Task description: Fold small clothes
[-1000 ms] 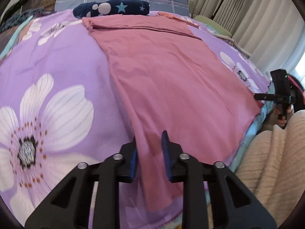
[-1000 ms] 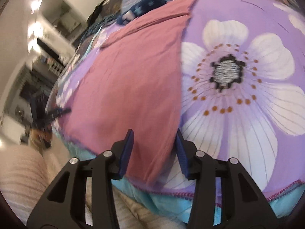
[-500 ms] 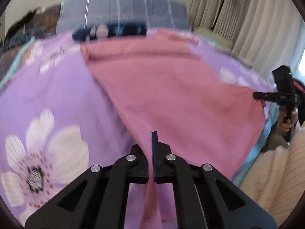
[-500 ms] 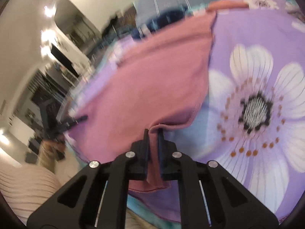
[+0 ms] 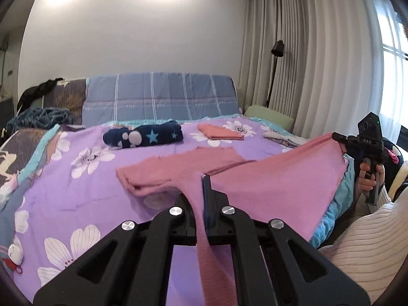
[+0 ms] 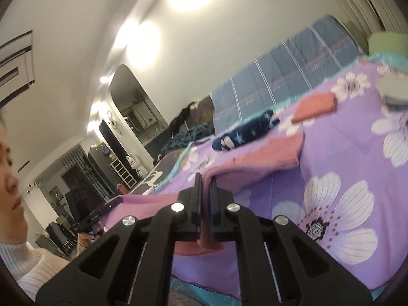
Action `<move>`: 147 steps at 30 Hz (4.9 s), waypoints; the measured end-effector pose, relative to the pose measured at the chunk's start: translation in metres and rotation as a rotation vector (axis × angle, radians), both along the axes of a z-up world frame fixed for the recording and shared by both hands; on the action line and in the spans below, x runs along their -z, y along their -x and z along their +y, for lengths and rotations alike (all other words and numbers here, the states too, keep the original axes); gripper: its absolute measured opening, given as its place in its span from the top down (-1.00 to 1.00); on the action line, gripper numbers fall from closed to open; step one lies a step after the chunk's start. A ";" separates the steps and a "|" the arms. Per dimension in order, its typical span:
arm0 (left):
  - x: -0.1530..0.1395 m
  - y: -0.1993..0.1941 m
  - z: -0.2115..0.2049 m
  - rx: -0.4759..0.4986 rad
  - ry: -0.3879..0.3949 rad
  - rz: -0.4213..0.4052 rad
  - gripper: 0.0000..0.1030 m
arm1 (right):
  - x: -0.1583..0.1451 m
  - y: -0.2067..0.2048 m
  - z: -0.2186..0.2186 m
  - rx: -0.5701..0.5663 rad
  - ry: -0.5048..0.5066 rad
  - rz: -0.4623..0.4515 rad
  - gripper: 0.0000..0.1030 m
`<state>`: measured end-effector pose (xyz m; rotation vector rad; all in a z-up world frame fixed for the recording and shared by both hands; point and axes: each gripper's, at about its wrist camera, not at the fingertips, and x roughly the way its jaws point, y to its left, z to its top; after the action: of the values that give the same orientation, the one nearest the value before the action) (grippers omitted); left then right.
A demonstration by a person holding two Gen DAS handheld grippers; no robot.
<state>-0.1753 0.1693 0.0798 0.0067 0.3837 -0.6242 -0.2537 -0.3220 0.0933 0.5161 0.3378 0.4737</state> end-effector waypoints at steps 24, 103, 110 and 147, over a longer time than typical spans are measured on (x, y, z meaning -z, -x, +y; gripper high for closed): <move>0.106 -0.327 -0.041 -0.214 -0.067 0.363 0.95 | 0.137 -0.376 -0.011 0.174 0.055 0.514 0.89; 0.153 -0.203 -0.016 -0.074 -0.173 0.553 0.64 | 0.141 -0.286 -0.013 0.177 0.383 0.504 0.13; 0.137 -0.185 -0.011 -0.129 -0.245 0.508 0.93 | 0.137 -0.258 -0.011 0.190 0.369 0.493 0.13; 0.156 -0.161 -0.362 0.384 -0.504 0.296 0.07 | 0.180 -0.193 -0.067 0.106 0.049 0.483 0.49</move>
<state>-0.0146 -0.1926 -0.0761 0.4833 0.8310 -0.8961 -0.0603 -0.3894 -0.0870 0.5958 0.7790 0.2322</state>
